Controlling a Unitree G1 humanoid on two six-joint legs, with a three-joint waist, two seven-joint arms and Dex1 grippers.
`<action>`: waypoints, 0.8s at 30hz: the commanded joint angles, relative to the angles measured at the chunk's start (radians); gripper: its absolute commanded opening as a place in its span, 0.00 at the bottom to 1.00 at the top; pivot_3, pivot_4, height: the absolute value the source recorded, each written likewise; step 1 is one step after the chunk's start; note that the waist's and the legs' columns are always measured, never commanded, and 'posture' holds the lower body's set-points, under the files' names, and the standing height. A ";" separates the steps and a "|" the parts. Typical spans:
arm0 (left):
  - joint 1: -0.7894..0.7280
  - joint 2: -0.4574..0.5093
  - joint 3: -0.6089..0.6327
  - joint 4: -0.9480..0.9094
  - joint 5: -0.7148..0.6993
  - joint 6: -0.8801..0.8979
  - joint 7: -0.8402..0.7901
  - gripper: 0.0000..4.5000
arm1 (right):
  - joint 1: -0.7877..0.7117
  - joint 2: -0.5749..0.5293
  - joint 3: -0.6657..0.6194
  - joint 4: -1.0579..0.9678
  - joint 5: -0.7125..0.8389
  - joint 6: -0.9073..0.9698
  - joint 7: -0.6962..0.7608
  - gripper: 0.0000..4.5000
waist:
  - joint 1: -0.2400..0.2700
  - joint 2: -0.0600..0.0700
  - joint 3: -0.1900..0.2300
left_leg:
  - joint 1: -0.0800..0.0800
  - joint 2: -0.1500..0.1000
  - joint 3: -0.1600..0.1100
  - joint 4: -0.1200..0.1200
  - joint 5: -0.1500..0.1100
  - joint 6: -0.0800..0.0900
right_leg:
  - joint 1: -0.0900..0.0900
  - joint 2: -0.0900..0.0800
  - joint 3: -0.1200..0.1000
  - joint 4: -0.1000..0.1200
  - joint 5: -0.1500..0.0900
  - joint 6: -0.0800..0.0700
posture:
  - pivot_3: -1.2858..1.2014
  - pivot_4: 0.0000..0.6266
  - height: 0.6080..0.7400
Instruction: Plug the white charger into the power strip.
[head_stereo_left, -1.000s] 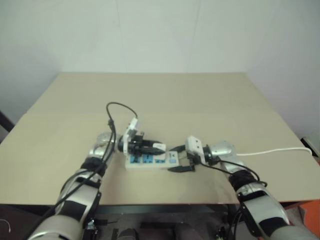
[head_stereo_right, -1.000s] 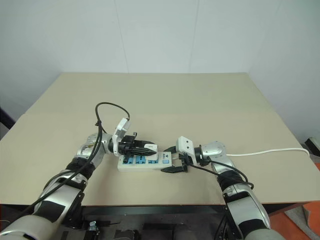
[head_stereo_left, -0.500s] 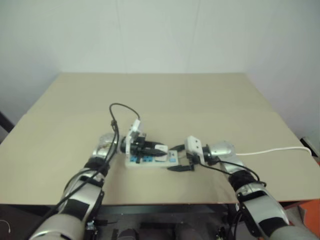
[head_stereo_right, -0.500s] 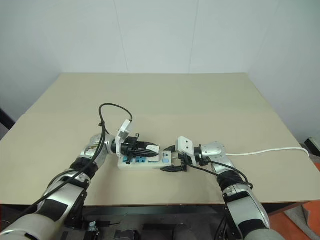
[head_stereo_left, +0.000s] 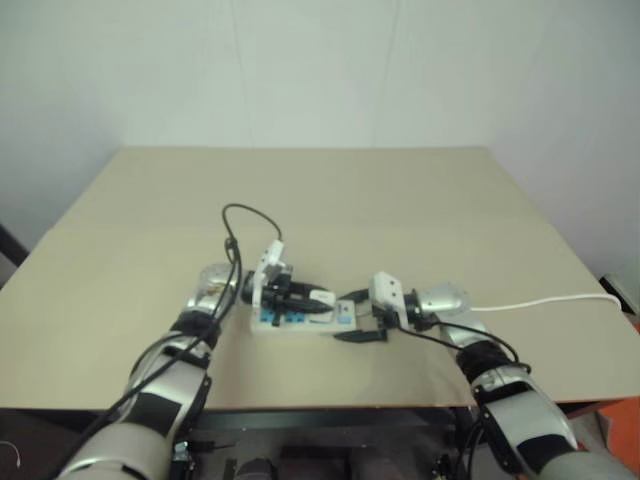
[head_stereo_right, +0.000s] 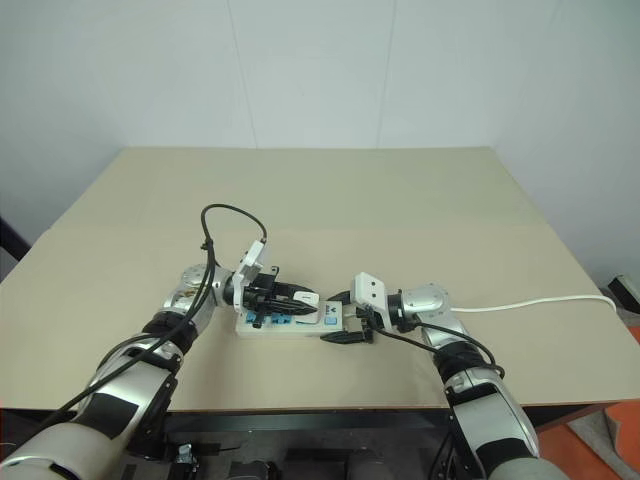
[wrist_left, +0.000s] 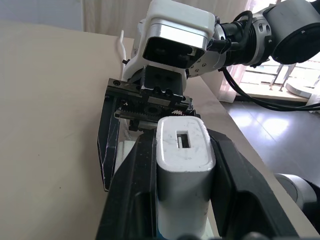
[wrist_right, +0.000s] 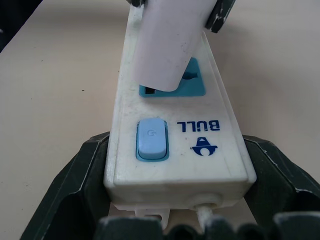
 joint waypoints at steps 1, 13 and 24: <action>0.026 0.010 -0.020 -0.005 0.021 -0.035 -0.002 0.23 | 0.009 -0.015 0.013 0.035 -0.054 -0.007 -0.037 0.76 | 0.000 0.000 -0.001 | 0.000 0.000 0.000 0.000 0.000 0.000 | 0.000 0.000 0.000 0.000 0.000 0.000 | 0.52 0.24 1.00; 0.081 0.033 -0.036 0.049 0.088 -0.116 -0.002 0.23 | 0.017 -0.024 0.015 0.030 -0.053 -0.019 -0.032 0.76 | -0.002 0.000 -0.003 | 0.000 0.000 0.000 0.000 0.000 0.000 | 0.000 0.000 0.000 -0.001 0.000 0.000 | 0.52 0.24 1.00; 0.086 0.019 0.010 0.100 0.139 -0.148 -0.002 0.23 | 0.030 -0.030 0.024 0.010 -0.055 -0.029 -0.032 0.76 | -0.001 0.001 -0.007 | 0.002 0.000 0.000 -0.001 0.000 0.000 | 0.002 0.000 0.000 -0.001 0.000 0.000 | 0.52 0.24 1.00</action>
